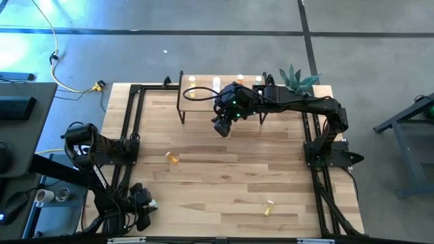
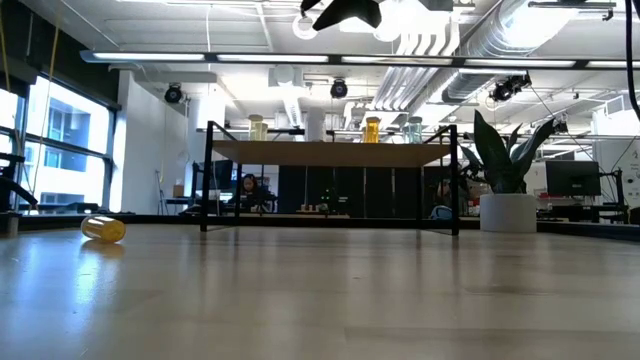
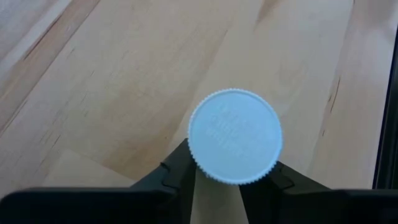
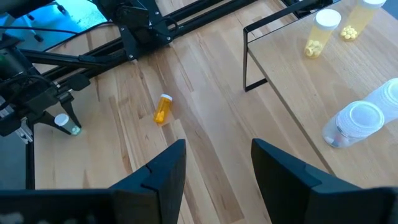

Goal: Pick and place medicine bottles onto shelf by color
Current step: Put the blue medicine bottle on the shelf aligned with the other blue medicine bottles

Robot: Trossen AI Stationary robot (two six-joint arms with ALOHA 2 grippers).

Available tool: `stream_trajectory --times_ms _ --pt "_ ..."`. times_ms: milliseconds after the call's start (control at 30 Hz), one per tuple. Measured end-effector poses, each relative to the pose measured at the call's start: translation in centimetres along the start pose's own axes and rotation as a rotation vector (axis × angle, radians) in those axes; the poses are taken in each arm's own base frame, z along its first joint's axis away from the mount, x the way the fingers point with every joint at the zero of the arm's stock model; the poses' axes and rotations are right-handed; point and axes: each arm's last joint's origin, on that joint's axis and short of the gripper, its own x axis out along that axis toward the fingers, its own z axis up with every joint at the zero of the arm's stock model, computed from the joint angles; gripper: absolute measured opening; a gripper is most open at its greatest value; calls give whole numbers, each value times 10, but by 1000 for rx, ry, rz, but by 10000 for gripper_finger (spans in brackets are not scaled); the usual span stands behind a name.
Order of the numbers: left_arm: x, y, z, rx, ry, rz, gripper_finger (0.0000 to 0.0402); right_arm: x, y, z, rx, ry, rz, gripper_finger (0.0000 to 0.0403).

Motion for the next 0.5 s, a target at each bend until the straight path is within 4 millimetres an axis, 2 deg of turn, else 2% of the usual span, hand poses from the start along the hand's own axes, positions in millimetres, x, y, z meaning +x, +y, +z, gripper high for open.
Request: stream_trajectory --times_ms 300,500 --pt "-1 0 0 -1 1 -2 91 0 0 0 23 0 0 173" --pt "-8 -3 12 -18 7 -32 91 0 7 -1 56 16 81 173"
